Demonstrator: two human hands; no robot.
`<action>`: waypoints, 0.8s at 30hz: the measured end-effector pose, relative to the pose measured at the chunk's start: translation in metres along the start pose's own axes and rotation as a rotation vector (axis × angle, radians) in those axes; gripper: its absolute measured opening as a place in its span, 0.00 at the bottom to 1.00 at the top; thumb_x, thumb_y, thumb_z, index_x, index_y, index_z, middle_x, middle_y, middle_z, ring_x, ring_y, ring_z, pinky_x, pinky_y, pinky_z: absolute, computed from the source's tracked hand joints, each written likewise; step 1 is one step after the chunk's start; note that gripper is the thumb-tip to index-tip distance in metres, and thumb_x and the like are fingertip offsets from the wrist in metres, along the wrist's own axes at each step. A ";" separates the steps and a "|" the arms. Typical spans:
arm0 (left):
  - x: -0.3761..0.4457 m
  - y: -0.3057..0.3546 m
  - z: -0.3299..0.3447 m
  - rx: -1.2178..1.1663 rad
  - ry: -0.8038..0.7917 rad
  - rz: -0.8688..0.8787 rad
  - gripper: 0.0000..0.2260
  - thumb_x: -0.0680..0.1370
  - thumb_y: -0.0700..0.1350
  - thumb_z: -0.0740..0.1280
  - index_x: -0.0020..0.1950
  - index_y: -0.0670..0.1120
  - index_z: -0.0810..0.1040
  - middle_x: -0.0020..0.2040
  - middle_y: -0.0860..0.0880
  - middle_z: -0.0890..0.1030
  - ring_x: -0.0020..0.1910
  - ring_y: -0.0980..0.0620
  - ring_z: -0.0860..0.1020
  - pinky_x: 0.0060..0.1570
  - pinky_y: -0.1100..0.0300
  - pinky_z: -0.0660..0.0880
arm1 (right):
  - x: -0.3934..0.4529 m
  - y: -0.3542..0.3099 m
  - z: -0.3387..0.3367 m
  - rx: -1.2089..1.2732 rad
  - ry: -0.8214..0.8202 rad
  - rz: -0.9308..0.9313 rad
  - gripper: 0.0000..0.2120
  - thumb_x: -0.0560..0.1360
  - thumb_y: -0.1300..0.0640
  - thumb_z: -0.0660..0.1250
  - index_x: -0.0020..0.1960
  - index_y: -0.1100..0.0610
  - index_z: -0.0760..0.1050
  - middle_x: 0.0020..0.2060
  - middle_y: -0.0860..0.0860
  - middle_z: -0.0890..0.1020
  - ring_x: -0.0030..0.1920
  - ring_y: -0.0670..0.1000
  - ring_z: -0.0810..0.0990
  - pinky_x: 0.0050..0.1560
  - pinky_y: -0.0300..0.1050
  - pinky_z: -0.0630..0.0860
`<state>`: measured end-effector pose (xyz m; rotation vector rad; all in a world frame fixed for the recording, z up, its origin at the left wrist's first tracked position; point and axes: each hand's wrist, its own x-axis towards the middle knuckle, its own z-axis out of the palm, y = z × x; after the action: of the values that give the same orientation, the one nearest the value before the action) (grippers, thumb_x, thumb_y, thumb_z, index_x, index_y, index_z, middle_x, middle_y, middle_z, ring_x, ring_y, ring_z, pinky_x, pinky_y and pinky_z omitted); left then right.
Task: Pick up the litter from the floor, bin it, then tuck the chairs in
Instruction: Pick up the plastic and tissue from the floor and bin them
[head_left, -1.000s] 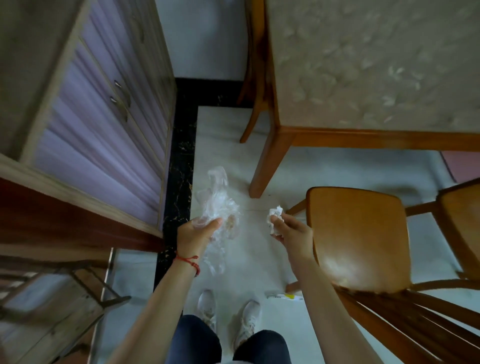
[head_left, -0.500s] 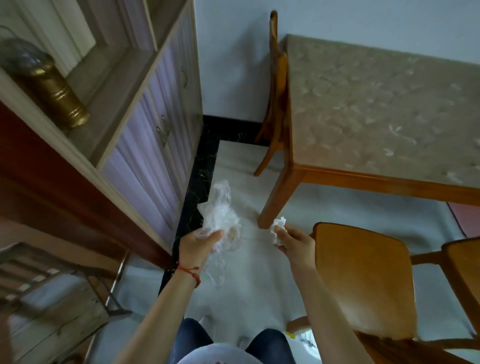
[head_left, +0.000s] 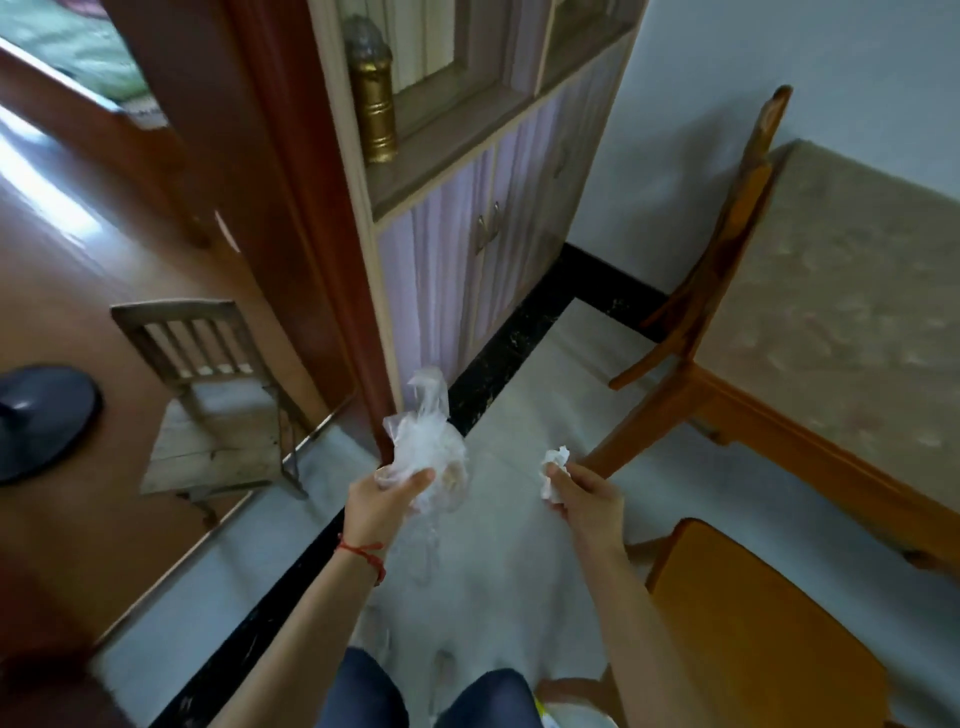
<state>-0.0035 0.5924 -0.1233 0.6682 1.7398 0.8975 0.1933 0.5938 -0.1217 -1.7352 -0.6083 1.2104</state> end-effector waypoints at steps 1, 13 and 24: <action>-0.007 -0.006 -0.009 -0.013 0.010 0.000 0.09 0.71 0.42 0.71 0.34 0.46 0.73 0.32 0.49 0.76 0.34 0.50 0.75 0.28 0.67 0.72 | -0.005 0.002 0.004 -0.001 -0.027 0.011 0.05 0.72 0.61 0.70 0.47 0.61 0.78 0.36 0.49 0.78 0.37 0.47 0.77 0.36 0.34 0.76; -0.084 -0.078 -0.123 -0.282 0.278 -0.035 0.08 0.68 0.44 0.74 0.38 0.40 0.80 0.39 0.40 0.81 0.37 0.44 0.78 0.40 0.49 0.77 | -0.085 0.037 0.074 -0.129 -0.370 -0.021 0.06 0.70 0.63 0.71 0.46 0.61 0.78 0.35 0.51 0.80 0.37 0.48 0.78 0.33 0.33 0.79; -0.170 -0.170 -0.219 -0.450 0.455 -0.036 0.04 0.69 0.40 0.73 0.37 0.43 0.79 0.37 0.44 0.81 0.38 0.44 0.80 0.42 0.54 0.78 | -0.205 0.092 0.110 -0.188 -0.608 -0.010 0.07 0.71 0.63 0.71 0.47 0.59 0.75 0.38 0.50 0.80 0.40 0.48 0.79 0.31 0.31 0.77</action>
<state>-0.1590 0.3067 -0.1293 0.1384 1.8361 1.4396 0.0021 0.4322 -0.1187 -1.4946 -1.1135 1.7319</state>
